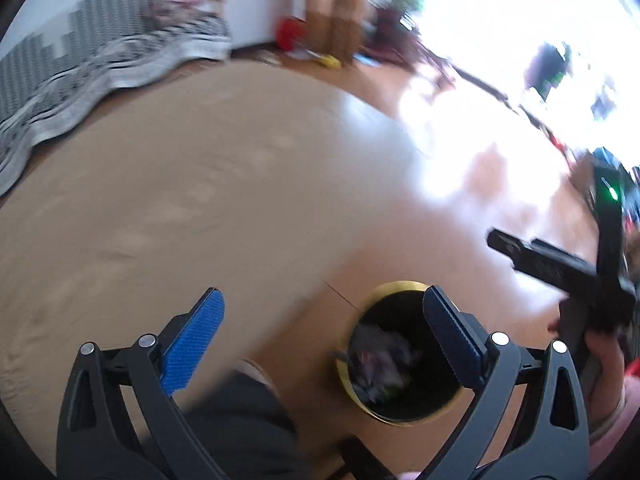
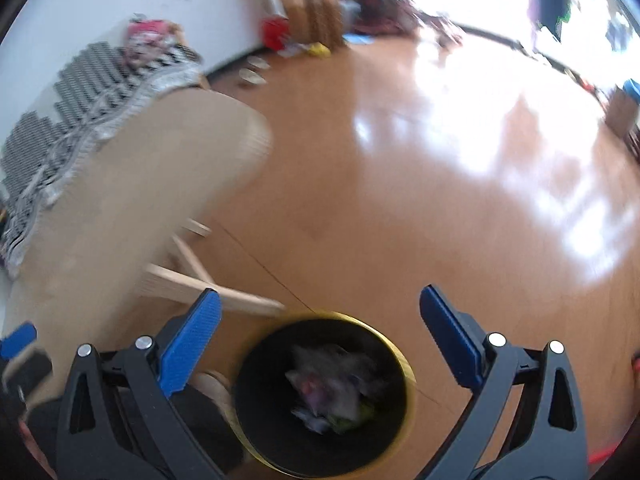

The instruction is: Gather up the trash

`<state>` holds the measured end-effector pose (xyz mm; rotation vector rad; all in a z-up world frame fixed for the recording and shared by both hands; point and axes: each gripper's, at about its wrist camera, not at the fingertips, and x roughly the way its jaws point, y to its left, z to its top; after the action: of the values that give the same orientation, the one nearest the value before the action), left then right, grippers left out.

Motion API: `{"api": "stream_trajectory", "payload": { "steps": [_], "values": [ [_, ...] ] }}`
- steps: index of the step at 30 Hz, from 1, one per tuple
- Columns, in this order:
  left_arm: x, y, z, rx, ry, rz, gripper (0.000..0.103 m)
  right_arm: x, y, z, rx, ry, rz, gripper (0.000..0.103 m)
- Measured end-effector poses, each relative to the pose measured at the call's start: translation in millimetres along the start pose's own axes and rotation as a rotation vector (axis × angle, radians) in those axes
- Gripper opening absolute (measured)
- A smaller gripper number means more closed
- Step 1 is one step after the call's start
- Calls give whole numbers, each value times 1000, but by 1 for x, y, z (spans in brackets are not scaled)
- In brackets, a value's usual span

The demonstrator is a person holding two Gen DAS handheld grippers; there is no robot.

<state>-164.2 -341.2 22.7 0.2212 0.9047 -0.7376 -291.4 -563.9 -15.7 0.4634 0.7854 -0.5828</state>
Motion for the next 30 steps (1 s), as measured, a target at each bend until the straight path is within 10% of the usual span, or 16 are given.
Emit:
{"api": "stream_trajectory", "payload": {
  "steps": [11,17,23,30],
  "values": [
    [-103,207,-12,-303,-180,309,97,-9,277,28,-376,-72,286,96],
    [-115,281,-24,-332,-229,779,97,6,395,17,-502,-131,327,96],
    [-108,346,-59,-559,-293,596,97,26,427,-15,-527,-103,319,96],
    [-78,366,-64,-701,-146,451,97,42,428,-21,-565,-32,363,96]
  ]
}}
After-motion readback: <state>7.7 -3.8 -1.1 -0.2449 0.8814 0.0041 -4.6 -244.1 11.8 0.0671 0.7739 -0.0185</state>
